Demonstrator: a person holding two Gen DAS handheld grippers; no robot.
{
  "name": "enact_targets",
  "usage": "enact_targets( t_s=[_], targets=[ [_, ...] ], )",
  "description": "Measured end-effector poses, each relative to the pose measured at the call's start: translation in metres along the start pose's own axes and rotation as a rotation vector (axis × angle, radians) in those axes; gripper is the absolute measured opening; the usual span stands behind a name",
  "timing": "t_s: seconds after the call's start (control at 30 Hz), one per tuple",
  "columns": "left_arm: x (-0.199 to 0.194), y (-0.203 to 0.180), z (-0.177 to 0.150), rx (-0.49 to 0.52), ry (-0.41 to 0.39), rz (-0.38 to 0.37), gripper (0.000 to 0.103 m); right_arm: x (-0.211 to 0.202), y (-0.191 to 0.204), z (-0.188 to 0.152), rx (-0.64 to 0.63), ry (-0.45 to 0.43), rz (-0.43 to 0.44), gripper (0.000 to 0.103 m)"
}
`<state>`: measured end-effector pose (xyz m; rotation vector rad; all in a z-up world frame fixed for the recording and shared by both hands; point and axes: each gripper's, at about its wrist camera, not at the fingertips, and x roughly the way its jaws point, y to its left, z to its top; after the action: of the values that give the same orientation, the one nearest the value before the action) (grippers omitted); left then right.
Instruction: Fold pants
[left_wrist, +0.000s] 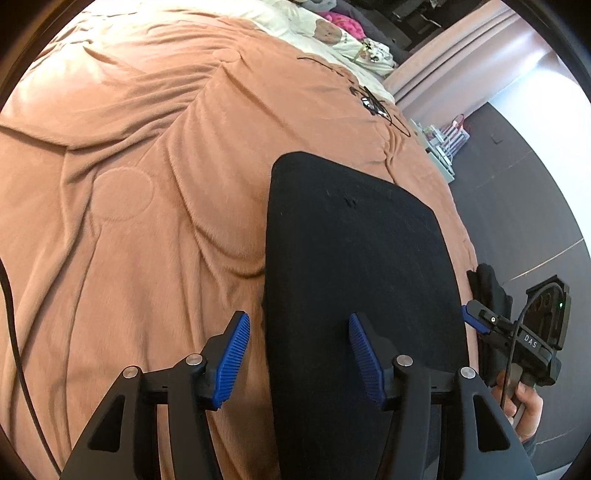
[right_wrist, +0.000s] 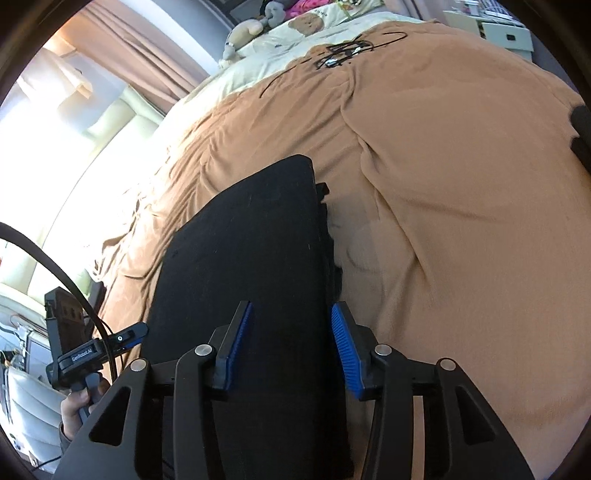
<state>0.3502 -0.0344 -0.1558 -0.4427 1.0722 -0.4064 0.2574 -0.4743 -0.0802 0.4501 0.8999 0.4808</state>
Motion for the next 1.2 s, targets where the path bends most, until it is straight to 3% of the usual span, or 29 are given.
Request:
enact_targets(
  t_s=[0.43, 0.6, 0.8, 0.9, 1.0, 1.2],
  targets=[
    [0.033, -0.006, 0.046, 0.026, 0.017, -0.006, 0.058, 0.055, 0.010, 0.052, -0.080, 0.087, -0.063, 0.042],
    [0.030, -0.021, 0.052, 0.090, -0.006, 0.021, 0.043, 0.065, 0.003, 0.055, -0.088, 0.095, -0.094, 0.042],
    [0.027, -0.019, 0.050, 0.080, 0.001, 0.027, 0.043, 0.063, -0.007, 0.054, -0.044, 0.102, -0.047, 0.042],
    [0.025, -0.010, 0.044, 0.044, 0.017, 0.010, 0.050, 0.056, -0.009, 0.052, -0.035, 0.126, -0.004, 0.043],
    [0.024, -0.006, 0.036, 0.017, 0.046, -0.003, 0.054, 0.049, -0.011, 0.044, -0.042, 0.161, 0.035, 0.059],
    [0.017, 0.002, 0.014, -0.044, 0.075, -0.048, 0.059, 0.043, -0.024, 0.029, -0.025, 0.204, 0.076, 0.069]
  ],
)
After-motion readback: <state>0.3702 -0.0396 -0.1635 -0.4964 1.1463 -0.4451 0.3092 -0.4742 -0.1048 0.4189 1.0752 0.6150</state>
